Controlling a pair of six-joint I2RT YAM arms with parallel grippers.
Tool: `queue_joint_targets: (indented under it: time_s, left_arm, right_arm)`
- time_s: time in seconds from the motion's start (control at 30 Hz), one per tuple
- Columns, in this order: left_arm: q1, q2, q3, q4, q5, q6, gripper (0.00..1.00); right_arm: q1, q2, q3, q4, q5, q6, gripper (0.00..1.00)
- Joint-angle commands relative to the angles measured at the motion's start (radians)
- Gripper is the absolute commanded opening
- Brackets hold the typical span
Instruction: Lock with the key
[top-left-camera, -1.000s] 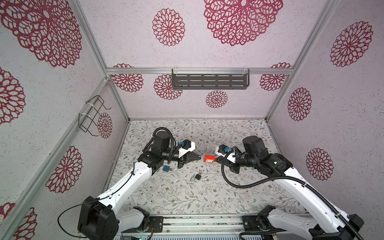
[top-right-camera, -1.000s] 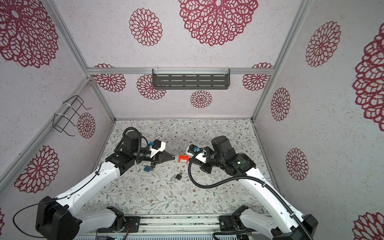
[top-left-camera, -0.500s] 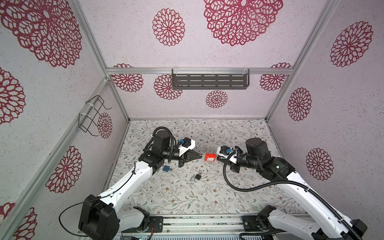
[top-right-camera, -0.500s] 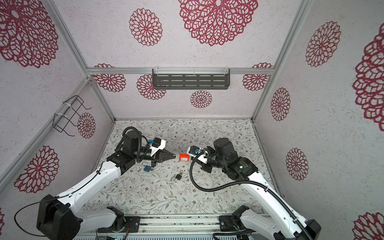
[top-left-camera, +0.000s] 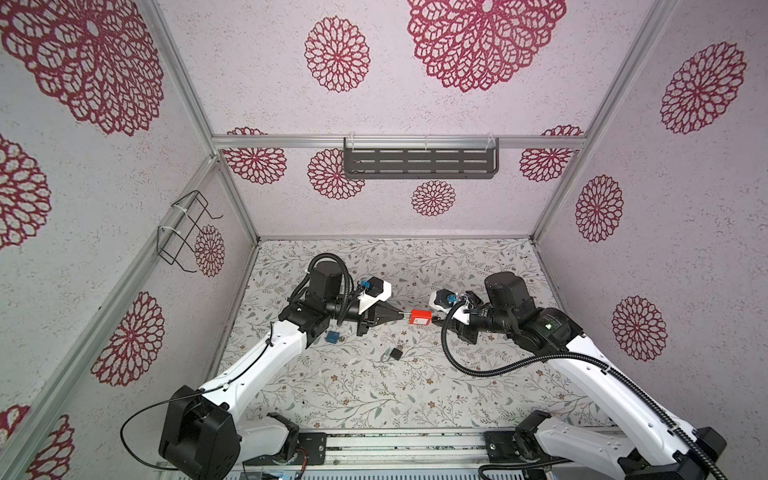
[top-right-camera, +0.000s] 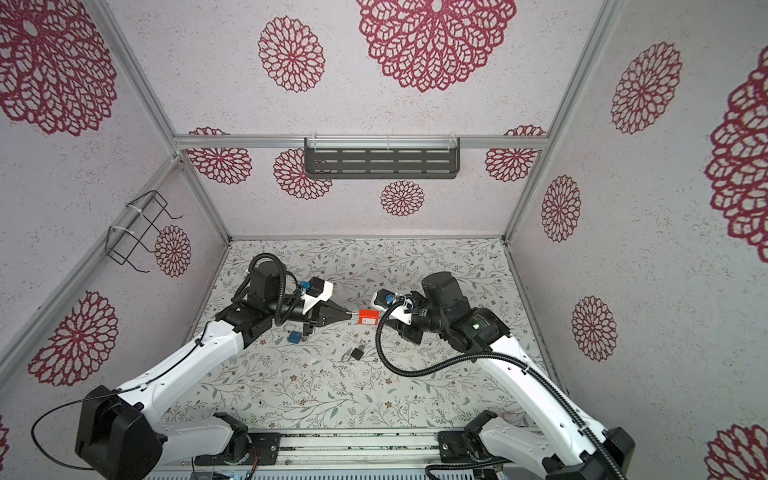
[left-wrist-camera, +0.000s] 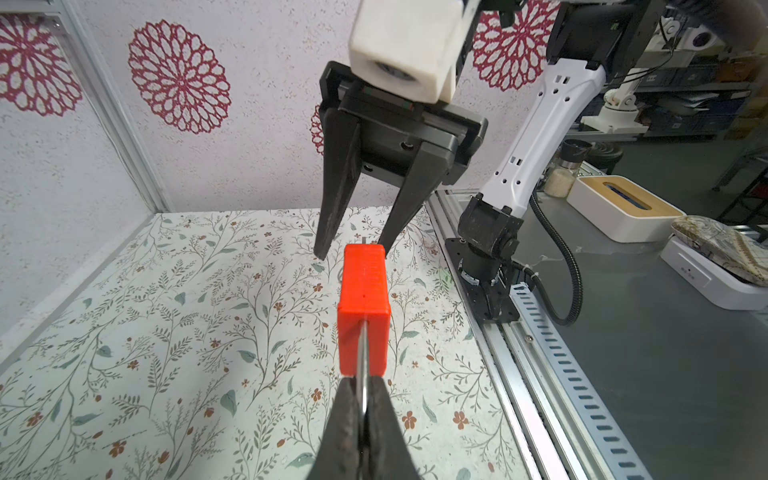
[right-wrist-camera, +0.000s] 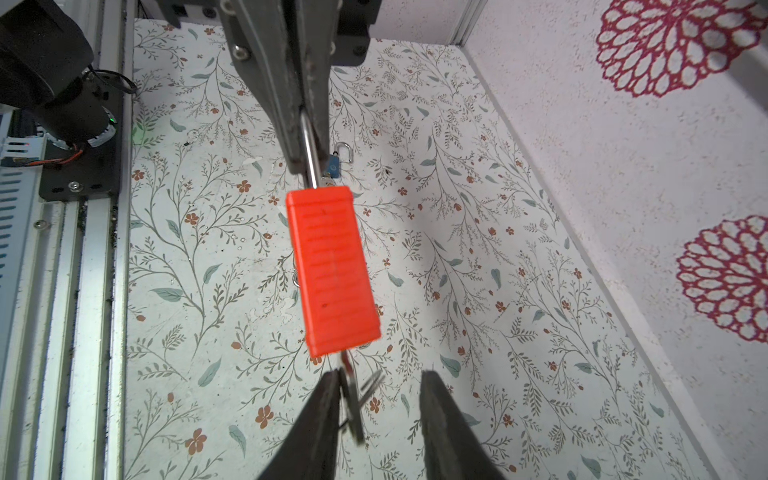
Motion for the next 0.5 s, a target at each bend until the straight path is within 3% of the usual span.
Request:
queue_joint_targets:
  time_s: [0.0,0.2,0.47]
  left_arm:
    - [-0.006,0.002,0.040,-0.059,0.035,0.055,0.00]
    - [-0.009,0.003,0.046,-0.065,0.031,0.061,0.00]
    - [-0.011,0.011,0.065,-0.107,0.029,0.095,0.00]
  right_arm:
    - [0.002,-0.006,0.043,-0.021,-0.036,-0.004,0.35]
    - [0.002,0.000,0.053,-0.044,-0.049,-0.005,0.25]
    - [0.002,-0.004,0.048,-0.046,-0.060,-0.009,0.20]
